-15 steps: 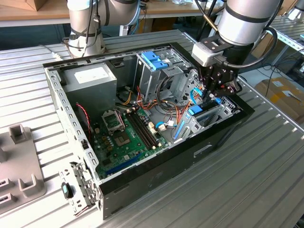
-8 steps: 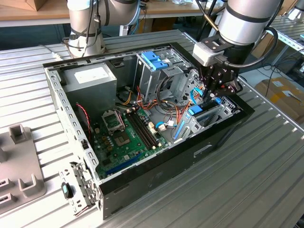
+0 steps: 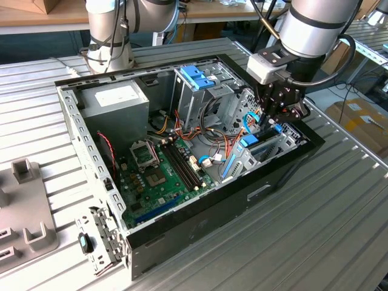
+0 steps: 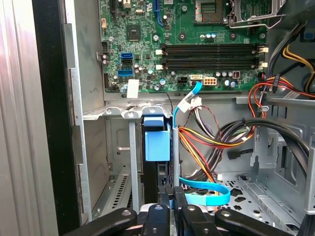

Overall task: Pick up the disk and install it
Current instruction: 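Insert the first disk wire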

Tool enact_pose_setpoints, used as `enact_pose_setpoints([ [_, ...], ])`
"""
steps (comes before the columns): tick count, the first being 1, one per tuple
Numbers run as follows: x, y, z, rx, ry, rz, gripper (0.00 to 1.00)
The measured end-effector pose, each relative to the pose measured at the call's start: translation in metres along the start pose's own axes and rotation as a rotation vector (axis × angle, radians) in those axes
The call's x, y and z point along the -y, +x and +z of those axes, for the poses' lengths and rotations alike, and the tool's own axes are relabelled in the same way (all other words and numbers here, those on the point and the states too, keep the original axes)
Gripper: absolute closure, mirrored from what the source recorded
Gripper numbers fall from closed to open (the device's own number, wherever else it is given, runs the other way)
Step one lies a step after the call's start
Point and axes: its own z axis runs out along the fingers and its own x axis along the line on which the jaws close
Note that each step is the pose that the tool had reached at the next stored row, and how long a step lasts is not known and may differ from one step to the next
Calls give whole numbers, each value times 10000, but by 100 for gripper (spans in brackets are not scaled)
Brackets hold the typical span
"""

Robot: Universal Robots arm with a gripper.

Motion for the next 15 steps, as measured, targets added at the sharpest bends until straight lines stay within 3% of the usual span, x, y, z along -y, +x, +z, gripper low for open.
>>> enact_pose_setpoints([
  [3, -2, 0, 18, 0, 37, -5, 84],
  [15, -9, 14, 35, 1, 40, -6, 84],
])
